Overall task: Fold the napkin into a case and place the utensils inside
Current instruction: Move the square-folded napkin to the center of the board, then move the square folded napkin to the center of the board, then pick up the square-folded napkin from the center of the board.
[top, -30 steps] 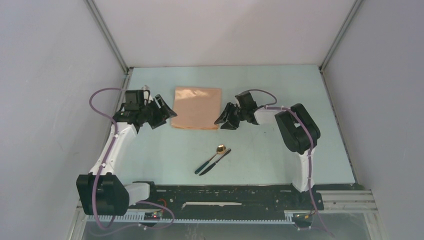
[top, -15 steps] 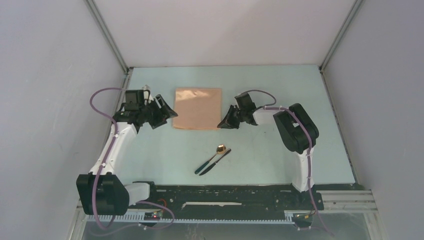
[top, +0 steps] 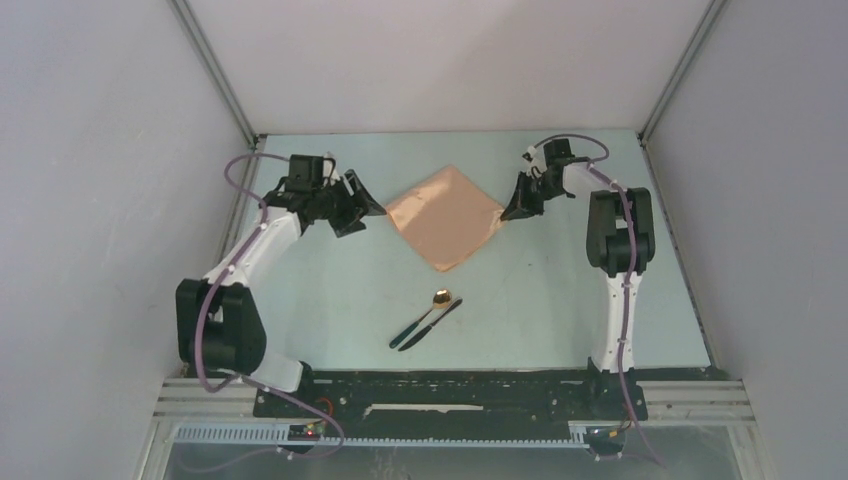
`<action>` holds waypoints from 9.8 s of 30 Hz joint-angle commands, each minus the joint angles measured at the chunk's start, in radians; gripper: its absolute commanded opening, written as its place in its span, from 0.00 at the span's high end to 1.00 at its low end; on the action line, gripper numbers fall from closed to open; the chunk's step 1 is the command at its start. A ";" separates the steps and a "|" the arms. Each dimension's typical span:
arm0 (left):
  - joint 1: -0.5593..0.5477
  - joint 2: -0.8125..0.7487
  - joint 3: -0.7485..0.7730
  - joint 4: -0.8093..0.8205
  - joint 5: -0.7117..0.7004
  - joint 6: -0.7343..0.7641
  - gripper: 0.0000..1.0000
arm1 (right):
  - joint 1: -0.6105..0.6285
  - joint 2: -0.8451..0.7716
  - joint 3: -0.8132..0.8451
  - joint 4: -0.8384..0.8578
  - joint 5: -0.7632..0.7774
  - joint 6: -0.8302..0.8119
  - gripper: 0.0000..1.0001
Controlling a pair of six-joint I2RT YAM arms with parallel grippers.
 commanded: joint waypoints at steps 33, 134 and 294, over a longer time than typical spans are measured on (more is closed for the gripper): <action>-0.150 0.816 0.632 0.001 -0.010 0.042 0.53 | 0.039 -0.555 -0.502 0.298 0.060 0.320 0.13; -0.337 0.397 -0.051 0.402 0.047 -0.268 0.86 | -0.086 -0.400 -0.522 0.234 0.066 0.138 0.90; -0.264 0.414 -0.089 0.444 0.076 -0.268 1.00 | -0.112 -0.292 -0.487 0.362 -0.074 0.267 1.00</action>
